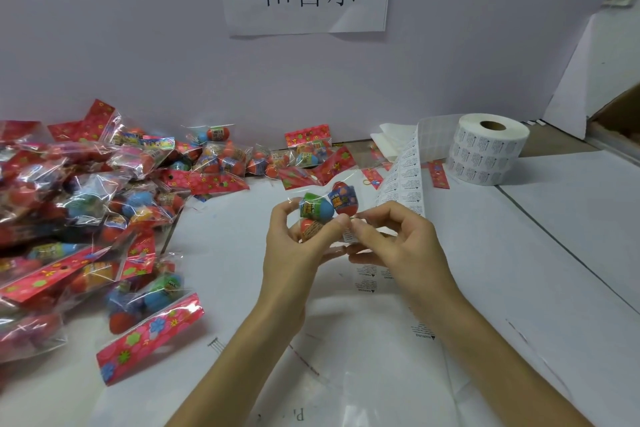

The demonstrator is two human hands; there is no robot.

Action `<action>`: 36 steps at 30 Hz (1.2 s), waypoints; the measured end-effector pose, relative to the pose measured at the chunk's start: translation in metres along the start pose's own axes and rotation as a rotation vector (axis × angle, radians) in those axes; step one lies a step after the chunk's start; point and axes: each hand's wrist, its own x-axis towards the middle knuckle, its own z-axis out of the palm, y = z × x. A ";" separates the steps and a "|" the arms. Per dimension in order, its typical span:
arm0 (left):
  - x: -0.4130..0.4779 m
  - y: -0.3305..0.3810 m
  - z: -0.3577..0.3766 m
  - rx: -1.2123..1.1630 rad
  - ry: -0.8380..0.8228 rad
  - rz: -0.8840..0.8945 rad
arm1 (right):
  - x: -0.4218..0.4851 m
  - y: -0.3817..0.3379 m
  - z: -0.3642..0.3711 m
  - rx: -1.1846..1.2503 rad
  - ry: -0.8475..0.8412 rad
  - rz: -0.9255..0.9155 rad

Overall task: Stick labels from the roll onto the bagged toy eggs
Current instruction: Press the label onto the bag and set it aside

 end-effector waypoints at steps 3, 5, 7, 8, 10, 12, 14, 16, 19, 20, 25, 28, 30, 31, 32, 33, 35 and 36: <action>0.000 0.001 0.000 0.019 -0.004 -0.024 | 0.000 0.000 -0.002 -0.004 0.004 -0.004; 0.001 0.002 -0.001 0.011 -0.002 -0.028 | 0.001 0.000 -0.002 0.013 0.001 0.007; 0.002 0.001 -0.003 0.005 0.002 -0.026 | 0.001 0.000 -0.002 0.044 0.002 0.022; 0.003 0.000 -0.003 0.004 0.003 -0.026 | 0.002 0.000 -0.003 0.066 0.002 0.033; 0.003 0.000 -0.002 -0.008 0.008 -0.031 | 0.002 0.000 -0.004 0.106 0.000 0.055; 0.004 -0.001 -0.001 -0.020 0.014 -0.034 | 0.003 0.000 -0.004 0.119 -0.003 0.067; 0.004 -0.001 -0.002 -0.032 0.019 -0.039 | 0.003 0.001 -0.003 0.116 -0.004 0.073; 0.004 -0.001 -0.002 -0.039 0.019 -0.040 | 0.003 0.002 -0.003 0.115 -0.007 0.079; 0.004 -0.001 -0.001 -0.054 0.024 -0.041 | 0.003 0.002 -0.003 0.140 -0.023 0.084; 0.004 -0.001 -0.001 -0.058 0.027 -0.045 | 0.003 0.002 -0.003 0.137 -0.019 0.076; 0.005 -0.001 -0.002 -0.092 0.044 -0.096 | 0.004 0.004 -0.003 0.114 -0.012 0.060; 0.005 -0.001 -0.002 -0.097 0.055 -0.091 | 0.004 0.003 -0.004 0.119 -0.024 0.071; 0.005 -0.002 -0.002 -0.072 0.054 -0.072 | 0.005 0.003 -0.005 0.136 -0.030 0.088; 0.004 -0.001 -0.001 -0.051 0.047 -0.062 | 0.005 0.003 -0.005 0.133 -0.029 0.094; 0.003 -0.001 -0.001 -0.032 0.035 -0.057 | 0.005 0.003 -0.005 0.122 -0.023 0.093; 0.002 -0.001 0.000 -0.018 0.022 -0.056 | 0.005 0.003 -0.006 0.107 -0.015 0.085; 0.002 -0.002 0.000 0.015 0.000 -0.050 | 0.006 0.004 -0.006 0.077 0.005 0.062; 0.002 -0.002 -0.001 0.033 -0.003 -0.049 | 0.006 0.004 -0.007 0.068 0.012 0.054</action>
